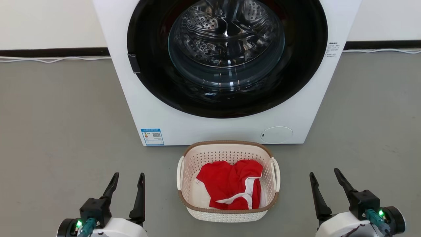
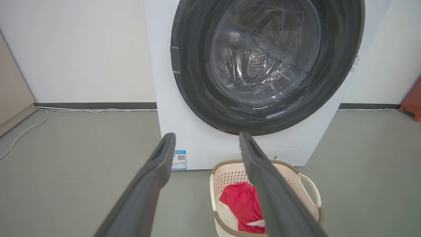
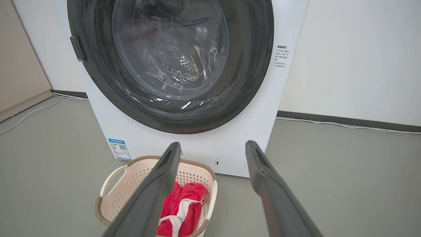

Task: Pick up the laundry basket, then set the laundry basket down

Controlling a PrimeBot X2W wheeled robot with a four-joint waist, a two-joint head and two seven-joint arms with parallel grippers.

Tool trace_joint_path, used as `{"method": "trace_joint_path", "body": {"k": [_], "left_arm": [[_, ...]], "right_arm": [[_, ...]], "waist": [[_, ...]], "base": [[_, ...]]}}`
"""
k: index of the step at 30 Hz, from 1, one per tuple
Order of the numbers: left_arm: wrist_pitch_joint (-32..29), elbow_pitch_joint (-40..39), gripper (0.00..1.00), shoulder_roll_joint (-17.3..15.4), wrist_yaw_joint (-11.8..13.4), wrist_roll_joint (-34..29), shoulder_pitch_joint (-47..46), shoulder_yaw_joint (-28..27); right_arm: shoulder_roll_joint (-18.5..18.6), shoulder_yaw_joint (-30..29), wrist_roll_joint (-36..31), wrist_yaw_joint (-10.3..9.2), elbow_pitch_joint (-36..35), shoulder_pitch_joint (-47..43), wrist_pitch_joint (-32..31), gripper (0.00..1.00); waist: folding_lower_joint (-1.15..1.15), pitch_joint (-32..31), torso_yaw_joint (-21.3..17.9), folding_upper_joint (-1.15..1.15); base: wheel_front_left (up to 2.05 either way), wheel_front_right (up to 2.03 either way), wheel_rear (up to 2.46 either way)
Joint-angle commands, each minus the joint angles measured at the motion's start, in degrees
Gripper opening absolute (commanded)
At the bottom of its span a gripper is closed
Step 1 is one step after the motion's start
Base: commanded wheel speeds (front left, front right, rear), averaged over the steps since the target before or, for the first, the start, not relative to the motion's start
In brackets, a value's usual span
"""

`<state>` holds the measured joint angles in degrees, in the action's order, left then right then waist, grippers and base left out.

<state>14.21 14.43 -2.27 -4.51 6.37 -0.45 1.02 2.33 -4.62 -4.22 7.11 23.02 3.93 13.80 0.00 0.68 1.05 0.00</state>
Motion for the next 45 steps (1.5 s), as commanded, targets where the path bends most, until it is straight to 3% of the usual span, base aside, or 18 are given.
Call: {"method": "trace_joint_path", "body": {"k": [1,14,21,32,45], "left_arm": [[0.8,-1.3,1.0,-0.6,0.4,-1.7,-1.4,-1.5],[0.8,-0.7,1.0,-0.6,0.2,-1.7,-1.7,-2.0],[0.8,-0.1,1.0,-0.6,-0.1,-1.6,-3.4,-2.1],[0.8,4.3,1.0,-0.6,-0.9,-2.1,-11.9,-1.7],[0.8,19.6,1.0,-0.6,-0.7,-0.6,-33.4,1.9]], "right_arm": [[0.5,1.3,-2.1,0.37,-1.0,2.9,1.2,1.0],[0.5,1.1,-2.0,0.37,-1.2,3.1,1.2,1.0],[0.5,1.4,-2.0,0.37,-1.2,4.8,1.2,1.0],[0.5,2.6,-2.4,0.37,3.6,13.8,1.2,1.0],[0.5,2.1,-6.5,0.37,16.2,32.4,1.2,1.0]], "waist": [[0.0,0.1,0.1,0.0],[0.0,0.9,0.1,0.0],[0.0,4.7,0.0,0.0],[0.0,18.3,-0.7,0.0],[0.0,39.4,0.2,0.0]], "base": [[0.0,0.0,0.0],[0.0,0.0,0.0],[0.0,0.0,0.0],[0.0,0.0,0.0],[0.0,0.0,0.0]]}}
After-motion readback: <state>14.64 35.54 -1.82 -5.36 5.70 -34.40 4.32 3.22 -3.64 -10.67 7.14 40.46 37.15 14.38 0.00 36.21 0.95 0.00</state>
